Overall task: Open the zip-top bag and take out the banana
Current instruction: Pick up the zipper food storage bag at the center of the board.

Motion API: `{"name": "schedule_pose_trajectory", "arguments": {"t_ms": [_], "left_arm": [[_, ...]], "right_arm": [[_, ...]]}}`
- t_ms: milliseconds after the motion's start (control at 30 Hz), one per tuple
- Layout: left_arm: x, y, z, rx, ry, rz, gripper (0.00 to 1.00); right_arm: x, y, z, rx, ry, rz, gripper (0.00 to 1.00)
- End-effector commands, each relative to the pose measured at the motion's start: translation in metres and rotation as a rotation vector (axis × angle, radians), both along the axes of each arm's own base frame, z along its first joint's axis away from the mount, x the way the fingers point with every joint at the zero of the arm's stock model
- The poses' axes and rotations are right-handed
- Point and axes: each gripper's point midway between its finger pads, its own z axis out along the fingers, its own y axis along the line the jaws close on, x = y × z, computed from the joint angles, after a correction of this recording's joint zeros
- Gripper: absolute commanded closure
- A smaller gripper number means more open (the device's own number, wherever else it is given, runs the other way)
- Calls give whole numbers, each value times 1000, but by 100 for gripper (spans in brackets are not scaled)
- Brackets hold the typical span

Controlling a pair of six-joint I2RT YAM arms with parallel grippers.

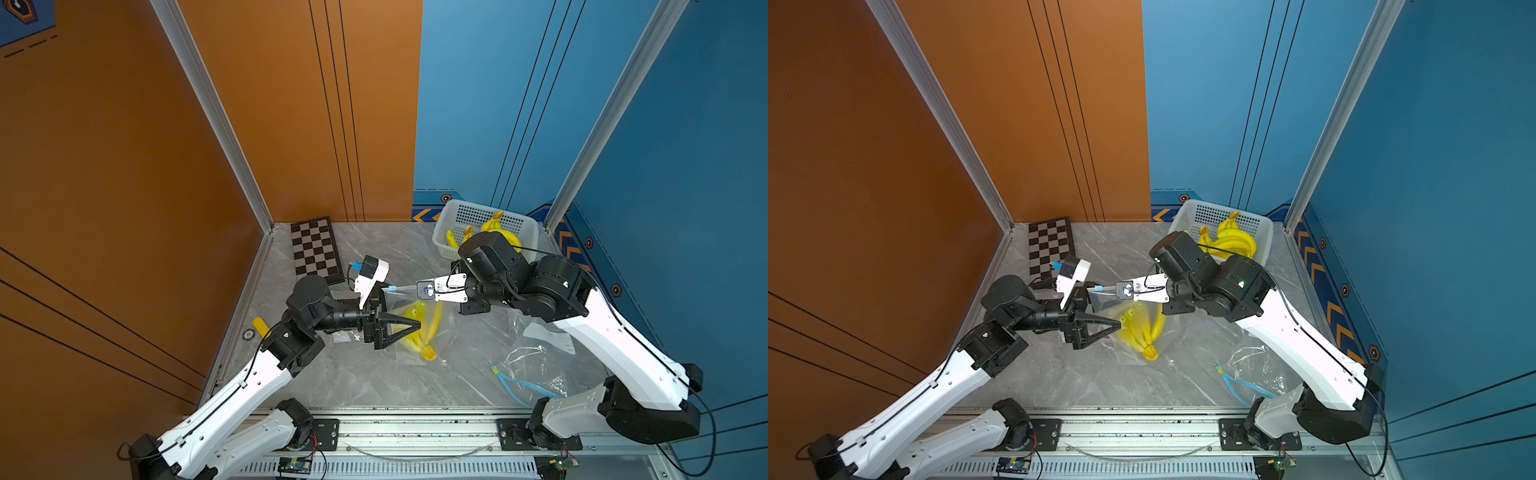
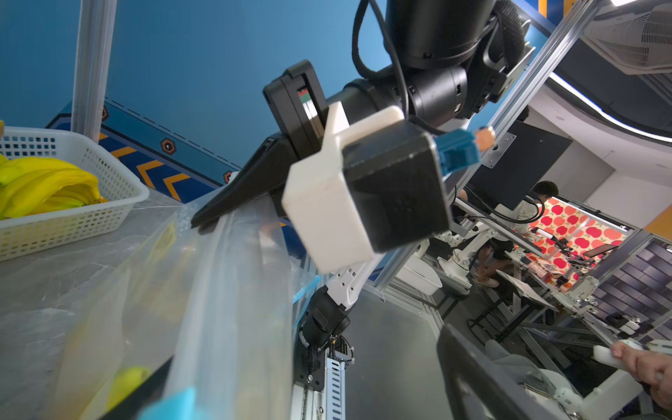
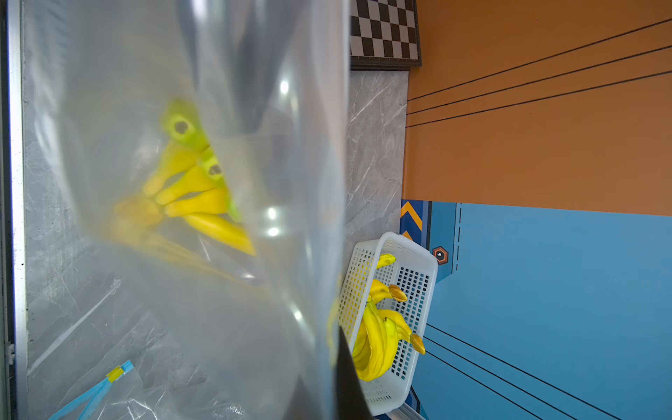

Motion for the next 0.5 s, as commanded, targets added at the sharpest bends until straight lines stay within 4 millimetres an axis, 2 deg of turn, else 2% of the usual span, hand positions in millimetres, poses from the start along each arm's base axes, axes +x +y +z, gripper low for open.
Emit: {"name": "schedule_pose_trajectory", "arguments": {"t_ms": [0, 33, 100, 167, 233, 267, 333, 367, 400, 433, 467], "left_arm": [[5, 1, -6, 28, -8, 32, 35], [9, 1, -9, 34, -5, 46, 48], [15, 2, -10, 34, 0, 70, 53], [17, 1, -8, 32, -4, 72, 64], [20, 0, -8, 36, 1, 68, 92], [22, 0, -10, 43, 10, 72, 100], [25, 0, -15, 61, 28, 79, 100], [26, -1, -17, 65, 36, 75, 96], [27, -2, -18, 68, 45, 76, 78], [29, -2, -19, 69, 55, 84, 54], [31, -3, -21, 71, 64, 91, 46]], "right_arm": [[6, 2, 9, 35, -6, -52, 100], [5, 4, 10, 43, -2, -50, 100], [2, 6, 9, 54, 10, -40, 100], [1, 6, 8, 56, 15, -45, 100], [-1, 4, 6, 55, 17, -52, 100], [-1, 2, 6, 56, 16, -57, 100], [-1, -1, 5, 64, 15, -71, 100], [0, -2, 6, 72, 13, -85, 100], [0, -4, 5, 77, 16, -97, 100], [1, -5, 5, 83, 19, -111, 100], [1, -7, 5, 86, 22, -118, 100]]}}
